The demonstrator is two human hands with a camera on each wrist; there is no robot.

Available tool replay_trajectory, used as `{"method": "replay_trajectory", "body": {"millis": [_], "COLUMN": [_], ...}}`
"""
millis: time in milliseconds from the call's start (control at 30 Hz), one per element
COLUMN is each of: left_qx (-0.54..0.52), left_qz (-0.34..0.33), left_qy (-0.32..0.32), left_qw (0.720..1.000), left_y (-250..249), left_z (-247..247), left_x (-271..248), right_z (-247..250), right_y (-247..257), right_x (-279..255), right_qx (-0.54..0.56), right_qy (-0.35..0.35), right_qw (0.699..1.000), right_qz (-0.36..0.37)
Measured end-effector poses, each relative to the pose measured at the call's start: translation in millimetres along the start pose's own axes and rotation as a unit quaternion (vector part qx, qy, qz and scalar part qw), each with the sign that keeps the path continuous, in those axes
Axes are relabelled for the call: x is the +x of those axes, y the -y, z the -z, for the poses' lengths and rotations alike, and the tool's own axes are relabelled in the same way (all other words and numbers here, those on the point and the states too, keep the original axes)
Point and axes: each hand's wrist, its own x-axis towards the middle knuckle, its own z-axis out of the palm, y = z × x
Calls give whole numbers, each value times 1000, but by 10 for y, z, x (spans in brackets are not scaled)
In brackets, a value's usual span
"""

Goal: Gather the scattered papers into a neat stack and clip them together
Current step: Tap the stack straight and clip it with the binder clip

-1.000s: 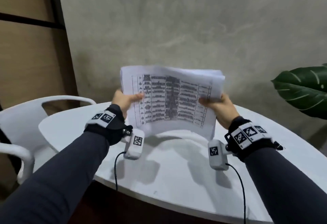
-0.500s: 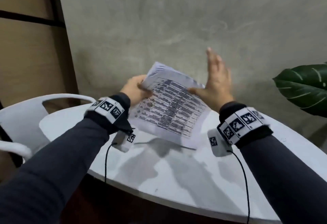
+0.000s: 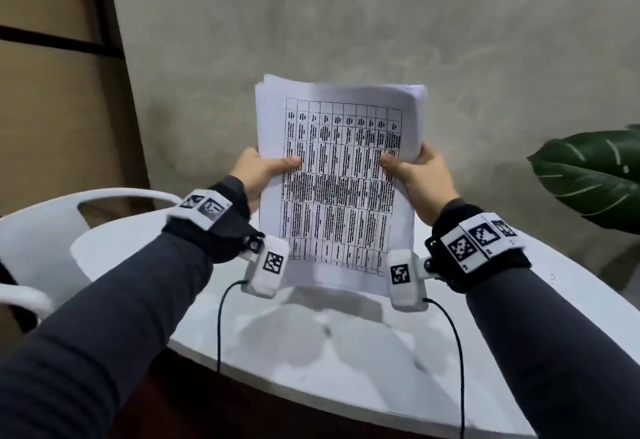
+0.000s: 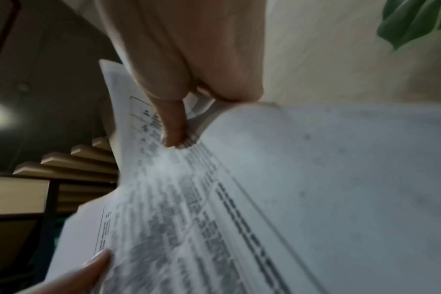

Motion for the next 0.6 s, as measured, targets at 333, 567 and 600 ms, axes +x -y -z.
{"method": "replay_trajectory", "body": {"millis": [333,567,600], "left_qx": [52,29,28], "left_qz": [-22,-88,-99], "left_qy": [-36,-55,-53], "left_qw": [998,994,993], "left_y": [438,175,124], "left_z": [-110,-46,-62], "left_x": [-108,-27,-9], "right_z": [39,61,57], "right_y": [-527,-375,-319], "right_x": [-207,6,56], "right_qx": [-64,-97,-143], "right_qy": [21,-14,-26], "right_qw": [997,994,985], "right_qz": [-45,44,93]}}
